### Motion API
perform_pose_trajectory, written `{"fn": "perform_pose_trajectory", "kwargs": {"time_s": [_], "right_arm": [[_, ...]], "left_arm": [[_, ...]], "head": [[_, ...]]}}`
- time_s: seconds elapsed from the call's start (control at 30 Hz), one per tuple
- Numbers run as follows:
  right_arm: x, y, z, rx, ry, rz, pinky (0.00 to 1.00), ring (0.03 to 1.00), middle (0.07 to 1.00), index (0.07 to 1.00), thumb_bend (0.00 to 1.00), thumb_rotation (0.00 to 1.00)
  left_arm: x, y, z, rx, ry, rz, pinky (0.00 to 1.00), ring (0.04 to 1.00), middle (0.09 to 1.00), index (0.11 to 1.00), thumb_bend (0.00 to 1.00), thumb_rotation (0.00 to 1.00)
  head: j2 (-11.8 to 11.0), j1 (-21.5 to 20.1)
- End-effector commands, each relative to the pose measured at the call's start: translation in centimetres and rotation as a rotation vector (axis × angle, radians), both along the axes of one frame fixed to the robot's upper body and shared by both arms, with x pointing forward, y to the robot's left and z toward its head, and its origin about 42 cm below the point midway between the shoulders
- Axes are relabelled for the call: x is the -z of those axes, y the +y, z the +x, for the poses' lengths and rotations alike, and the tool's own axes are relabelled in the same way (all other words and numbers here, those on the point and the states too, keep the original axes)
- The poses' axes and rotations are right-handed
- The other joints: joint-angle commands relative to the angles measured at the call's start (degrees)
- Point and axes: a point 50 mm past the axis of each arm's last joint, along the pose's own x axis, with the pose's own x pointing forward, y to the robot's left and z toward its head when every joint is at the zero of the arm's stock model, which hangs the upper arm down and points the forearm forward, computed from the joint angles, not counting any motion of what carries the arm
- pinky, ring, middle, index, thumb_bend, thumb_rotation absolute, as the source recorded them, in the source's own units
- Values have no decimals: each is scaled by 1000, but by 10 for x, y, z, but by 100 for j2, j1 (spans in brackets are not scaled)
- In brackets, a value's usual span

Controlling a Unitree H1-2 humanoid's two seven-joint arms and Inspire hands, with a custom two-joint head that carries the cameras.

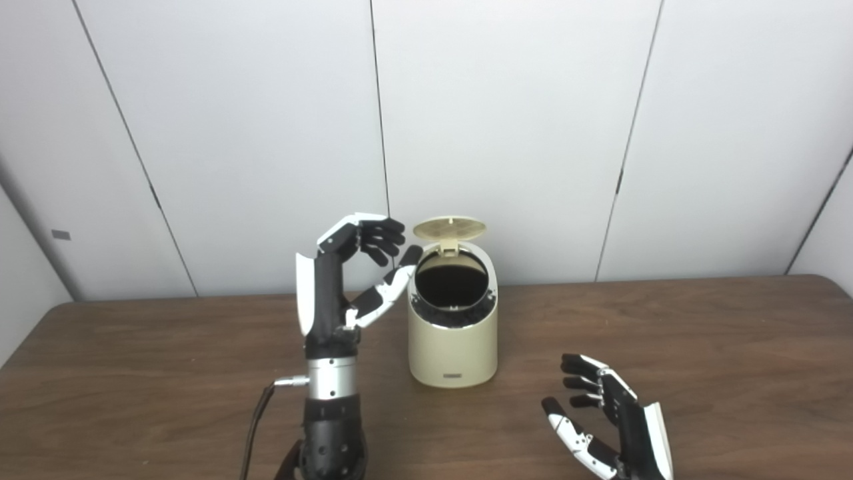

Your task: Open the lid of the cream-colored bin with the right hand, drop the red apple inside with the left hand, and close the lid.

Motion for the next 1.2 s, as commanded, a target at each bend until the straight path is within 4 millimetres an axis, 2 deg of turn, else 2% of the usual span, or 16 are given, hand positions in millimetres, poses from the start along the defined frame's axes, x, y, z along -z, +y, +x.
{"fn": "perform_pose_trajectory", "kwargs": {"time_s": [0.0,0.03,0.07,0.1,0.17,0.23,0.27,0.4,0.53,0.57,0.7,0.8,0.87,1.03,1.1,1.17], "right_arm": [[-17,-2,4,-13,-130,-62,746,824,832,817,297,672],[-19,-4,5,-16,-153,-95,803,868,873,856,325,740],[-20,-7,7,-20,-172,-124,854,910,915,895,360,794],[-24,-10,8,-26,-186,-151,875,929,936,916,383,815],[-37,-13,9,-36,-214,-205,915,964,982,970,456,869],[-57,-13,11,-53,-260,-286,968,991,996,993,510,919],[-67,-13,12,-60,-276,-325,987,997,999,997,586,963],[-113,-14,19,-73,-312,-496,1000,1000,1000,1000,784,999],[-150,-12,28,-55,-381,-564,1000,1000,1000,1000,775,975],[-156,-11,29,-41,-403,-568,969,1000,1000,991,746,921],[-187,-5,36,-15,-506,-566,906,973,921,893,665,820],[-206,1,39,-35,-524,-615,935,989,927,896,641,846],[-219,5,42,-51,-522,-656,907,996,932,891,644,887],[-241,13,53,-90,-495,-742,884,959,880,847,662,899],[-248,17,59,-104,-470,-789,896,958,870,843,686,900],[-256,20,65,-120,-428,-838,855,941,869,849,743,917]], "left_arm": [[-18,16,-5,52,-68,-1,340,387,454,530,503,0],[-16,27,-9,69,-57,19,347,390,461,511,492,44],[-13,37,-12,84,-45,41,378,423,499,560,410,454],[-9,47,-15,98,-21,56,401,448,525,585,392,624],[0,63,-21,129,39,67,477,538,598,639,459,764],[10,78,-26,152,94,81,553,621,663,687,531,812],[15,84,-28,160,116,87,592,663,699,717,563,841],[28,101,-37,224,208,107,745,803,820,816,607,943],[40,109,-45,236,285,148,882,909,910,906,655,941],[42,110,-46,234,299,153,907,927,927,924,667,946],[55,112,-52,238,364,151,887,924,922,928,616,972],[63,113,-55,252,412,178,951,978,975,983,613,996],[69,113,-57,254,433,187,983,988,984,995,637,993],[82,110,-63,277,454,187,976,982,988,995,605,1000],[86,109,-66,306,468,193,995,997,998,999,575,1000],[90,109,-68,323,480,197,1000,1000,1000,1000,567,1000]], "head": [[9,-2],[2,13],[-12,5],[2,-10],[-15,-18],[-44,-25],[-44,-25],[-71,3],[-92,-32],[-122,-60],[-143,-64],[-184,-91],[-206,-88],[-207,-76],[-201,-81],[-191,-87]]}}
